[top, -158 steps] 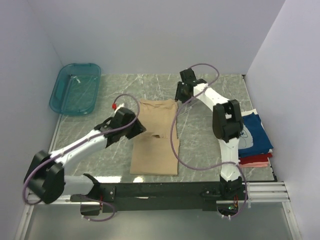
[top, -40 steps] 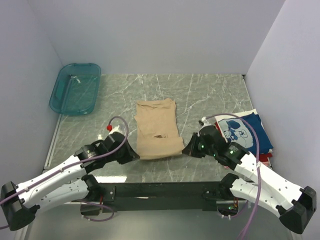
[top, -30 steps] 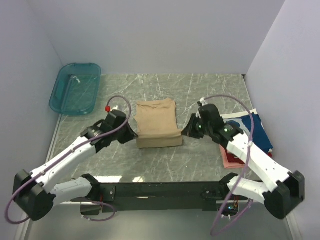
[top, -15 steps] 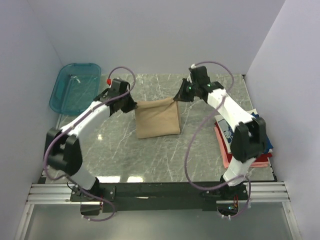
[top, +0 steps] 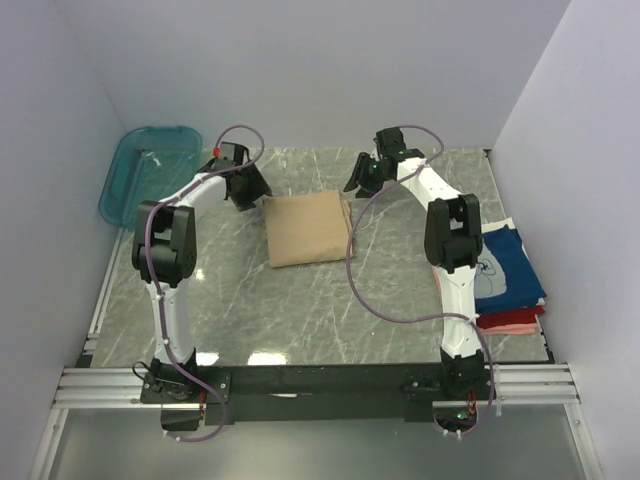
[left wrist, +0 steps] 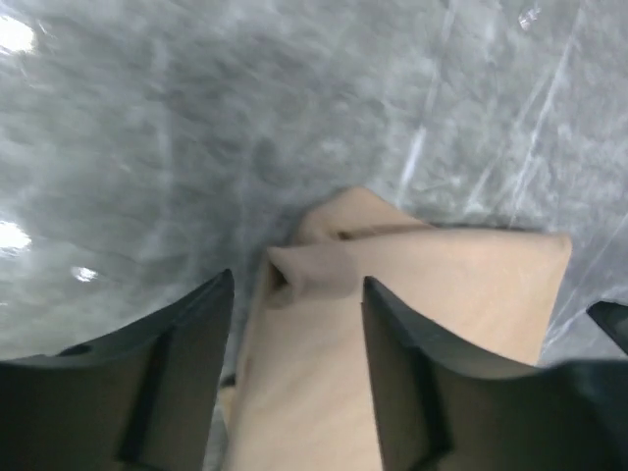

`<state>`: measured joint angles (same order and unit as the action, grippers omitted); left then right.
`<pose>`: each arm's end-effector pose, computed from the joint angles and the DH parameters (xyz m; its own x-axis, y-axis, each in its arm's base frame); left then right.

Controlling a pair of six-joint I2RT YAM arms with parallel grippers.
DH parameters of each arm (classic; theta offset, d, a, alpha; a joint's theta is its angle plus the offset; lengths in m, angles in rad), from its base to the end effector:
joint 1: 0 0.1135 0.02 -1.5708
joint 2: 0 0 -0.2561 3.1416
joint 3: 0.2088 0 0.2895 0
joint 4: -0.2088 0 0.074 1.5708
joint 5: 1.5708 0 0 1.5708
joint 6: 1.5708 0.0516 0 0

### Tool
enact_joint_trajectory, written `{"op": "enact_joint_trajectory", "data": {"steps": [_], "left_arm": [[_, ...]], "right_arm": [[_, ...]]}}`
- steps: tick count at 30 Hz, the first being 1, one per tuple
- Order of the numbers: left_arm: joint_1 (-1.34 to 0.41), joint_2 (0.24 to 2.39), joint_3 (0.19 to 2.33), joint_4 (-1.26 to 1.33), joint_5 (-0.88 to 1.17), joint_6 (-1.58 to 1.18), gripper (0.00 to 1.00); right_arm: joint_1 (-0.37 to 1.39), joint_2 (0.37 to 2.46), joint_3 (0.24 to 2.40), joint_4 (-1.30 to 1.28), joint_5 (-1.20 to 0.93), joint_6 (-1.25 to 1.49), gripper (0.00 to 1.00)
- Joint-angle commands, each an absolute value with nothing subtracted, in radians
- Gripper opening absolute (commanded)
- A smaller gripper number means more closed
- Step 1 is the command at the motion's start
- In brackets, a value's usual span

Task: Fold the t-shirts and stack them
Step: Fold the tshirt, then neatly place the folded tshirt to the corner

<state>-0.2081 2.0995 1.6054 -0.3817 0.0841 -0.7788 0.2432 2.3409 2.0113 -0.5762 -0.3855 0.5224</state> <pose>0.4955 -0.1091 0.1568 -0.7165 -0.5641 -0.4105 -0.3439 0.7975 -0.4957 0.5397 0.1539 0.1666 -0.8856 0.2566 -0.3871 -0.0074 0.8255 0.5643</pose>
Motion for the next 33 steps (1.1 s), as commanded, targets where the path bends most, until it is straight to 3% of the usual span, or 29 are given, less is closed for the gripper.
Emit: {"op": "enact_joint_trajectory", "data": {"steps": [1,3,6,9,13,16,28,33], "left_arm": [[-0.172,2.024,1.64,-0.332,0.161,-0.729,0.67],[-0.166,1.973,1.577,-0.281,0.169,-0.756,0.68],[-0.185,1.896,1.526,-0.287,0.167,-0.804,0.63],[-0.247,1.858,1.49,-0.31,0.13,-0.839,0.49],[-0.33,1.838,1.427,-0.276,0.123,-0.885,0.19],[-0.397,1.853,1.391,-0.261,0.124,-0.905,0.11],[-0.6,1.971,1.276,-0.172,0.127,-0.922,0.04],[-0.636,1.973,1.224,-0.176,0.101,-0.933,0.03]], "right_arm": [[0.229,2.214,1.974,-0.563,-0.345,0.496,0.52],[0.238,2.137,1.893,-0.557,-0.316,0.471,0.53],[0.253,2.013,1.738,-0.502,-0.282,0.471,0.53],[0.299,1.904,1.593,-0.451,-0.249,0.474,0.52],[0.36,1.835,1.468,-0.391,-0.262,0.511,0.5],[0.411,1.827,1.404,-0.356,-0.247,0.525,0.49],[0.454,1.804,0.993,-0.138,-0.259,0.626,0.43],[0.472,1.757,0.919,-0.115,-0.259,0.629,0.42]]}}
